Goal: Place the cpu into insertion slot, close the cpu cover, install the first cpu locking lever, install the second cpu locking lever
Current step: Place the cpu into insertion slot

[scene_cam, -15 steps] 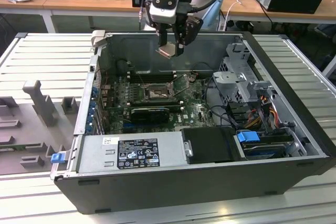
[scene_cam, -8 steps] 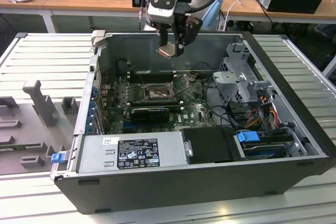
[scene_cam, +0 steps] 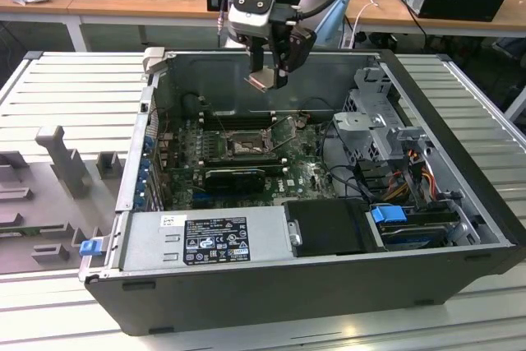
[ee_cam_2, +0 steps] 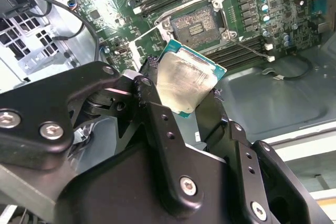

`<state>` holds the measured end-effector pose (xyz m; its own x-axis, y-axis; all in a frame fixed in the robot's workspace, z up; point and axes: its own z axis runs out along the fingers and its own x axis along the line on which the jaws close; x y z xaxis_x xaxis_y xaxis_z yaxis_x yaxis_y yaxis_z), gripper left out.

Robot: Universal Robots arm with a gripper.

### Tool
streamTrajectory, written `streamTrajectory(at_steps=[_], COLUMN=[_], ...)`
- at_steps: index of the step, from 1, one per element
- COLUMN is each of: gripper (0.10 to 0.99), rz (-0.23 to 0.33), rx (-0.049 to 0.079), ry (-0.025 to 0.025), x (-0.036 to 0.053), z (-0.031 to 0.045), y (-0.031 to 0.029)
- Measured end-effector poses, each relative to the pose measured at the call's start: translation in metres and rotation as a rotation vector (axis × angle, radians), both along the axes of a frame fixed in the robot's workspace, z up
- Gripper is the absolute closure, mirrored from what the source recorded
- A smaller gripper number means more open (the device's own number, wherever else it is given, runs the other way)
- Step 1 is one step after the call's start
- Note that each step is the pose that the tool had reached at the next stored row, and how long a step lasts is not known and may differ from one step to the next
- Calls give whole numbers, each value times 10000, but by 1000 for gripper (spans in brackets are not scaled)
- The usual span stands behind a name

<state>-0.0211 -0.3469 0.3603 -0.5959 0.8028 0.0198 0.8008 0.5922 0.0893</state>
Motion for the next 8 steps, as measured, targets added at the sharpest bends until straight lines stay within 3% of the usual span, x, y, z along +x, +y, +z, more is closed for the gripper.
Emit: streamTrajectory(at_steps=[8], gripper=[557], rz=[-453], rx=[0], ry=[1], x=[0], z=[0], y=[0])
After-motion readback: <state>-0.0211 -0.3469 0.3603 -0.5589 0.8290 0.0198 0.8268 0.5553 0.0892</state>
